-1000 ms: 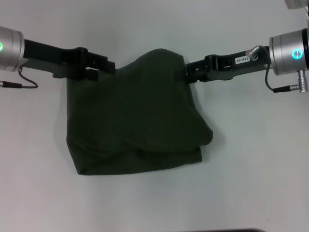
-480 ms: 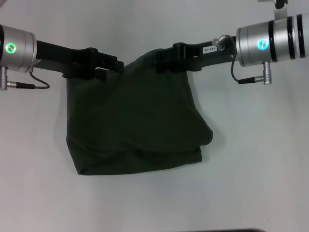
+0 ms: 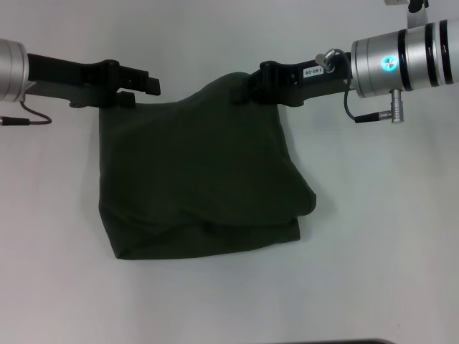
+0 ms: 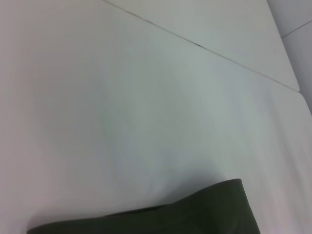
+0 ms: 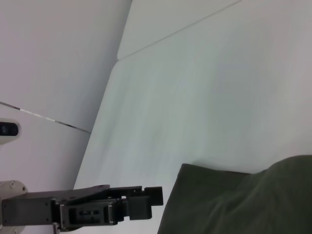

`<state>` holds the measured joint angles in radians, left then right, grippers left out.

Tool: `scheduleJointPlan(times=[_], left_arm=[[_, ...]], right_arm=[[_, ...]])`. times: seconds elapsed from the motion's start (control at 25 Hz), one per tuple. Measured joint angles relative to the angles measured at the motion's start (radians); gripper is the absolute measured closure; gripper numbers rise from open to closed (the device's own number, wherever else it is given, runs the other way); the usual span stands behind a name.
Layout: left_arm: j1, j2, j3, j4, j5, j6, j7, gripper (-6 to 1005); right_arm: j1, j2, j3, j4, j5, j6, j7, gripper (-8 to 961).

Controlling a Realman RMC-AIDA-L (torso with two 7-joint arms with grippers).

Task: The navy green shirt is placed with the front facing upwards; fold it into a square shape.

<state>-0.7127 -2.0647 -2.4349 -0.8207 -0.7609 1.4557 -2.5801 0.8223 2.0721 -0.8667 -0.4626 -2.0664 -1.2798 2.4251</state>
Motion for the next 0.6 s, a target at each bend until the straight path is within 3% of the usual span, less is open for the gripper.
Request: scheduleJointPlan(times=[0.32,0.6], left_arm=[[-0.007,0.001,0.002,-0.002,0.0,-0.006,0.001,373],[0.0,-0.001,0.007,0.001,0.0,-0.013,0.002,373]], right_arm=[[0.044,0.008,-0.016,0.104,0.0,0.157,0.012,950],[0.1,0.021,-0.12,0.189,0.0,0.317,0.008,951]])
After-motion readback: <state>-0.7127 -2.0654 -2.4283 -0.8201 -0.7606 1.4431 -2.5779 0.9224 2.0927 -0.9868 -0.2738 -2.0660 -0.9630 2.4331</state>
